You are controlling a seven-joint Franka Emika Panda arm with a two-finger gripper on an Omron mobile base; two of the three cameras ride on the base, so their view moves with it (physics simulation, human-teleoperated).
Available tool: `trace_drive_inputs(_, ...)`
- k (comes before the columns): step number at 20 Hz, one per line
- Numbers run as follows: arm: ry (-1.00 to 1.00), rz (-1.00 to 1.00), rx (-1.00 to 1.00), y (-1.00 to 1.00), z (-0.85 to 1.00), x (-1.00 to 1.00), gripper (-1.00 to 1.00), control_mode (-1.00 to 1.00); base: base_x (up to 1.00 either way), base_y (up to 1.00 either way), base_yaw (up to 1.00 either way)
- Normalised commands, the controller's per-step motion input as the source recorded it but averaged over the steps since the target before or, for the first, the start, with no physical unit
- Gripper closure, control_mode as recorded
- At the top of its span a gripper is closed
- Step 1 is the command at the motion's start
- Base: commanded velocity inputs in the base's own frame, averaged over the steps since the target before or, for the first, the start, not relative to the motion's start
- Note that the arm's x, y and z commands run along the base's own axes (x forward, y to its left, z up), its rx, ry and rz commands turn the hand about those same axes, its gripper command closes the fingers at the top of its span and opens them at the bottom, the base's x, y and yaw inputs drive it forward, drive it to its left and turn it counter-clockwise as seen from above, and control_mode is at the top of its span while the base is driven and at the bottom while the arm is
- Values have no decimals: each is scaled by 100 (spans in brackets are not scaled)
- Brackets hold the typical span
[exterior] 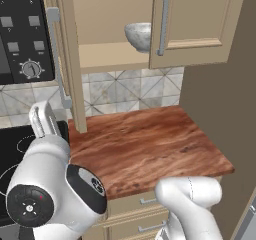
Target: Pick the mug and place it in the sink. Pick the bowl and place it in the open cabinet and then close the cabinet.
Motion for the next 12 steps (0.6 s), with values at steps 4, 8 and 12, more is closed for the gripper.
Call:
trace_drive_inputs(4, -1, -16, 0, 8, -15, 4, -100, -100, 0, 0, 0)
trace_drive_inputs(8, -2, -16, 0, 2, -11, 3, -100, -100, 0, 0, 0)
trace_drive_inputs(12, -2, -15, 0, 0, -3, 0, -100, -100, 0, 0, 0)
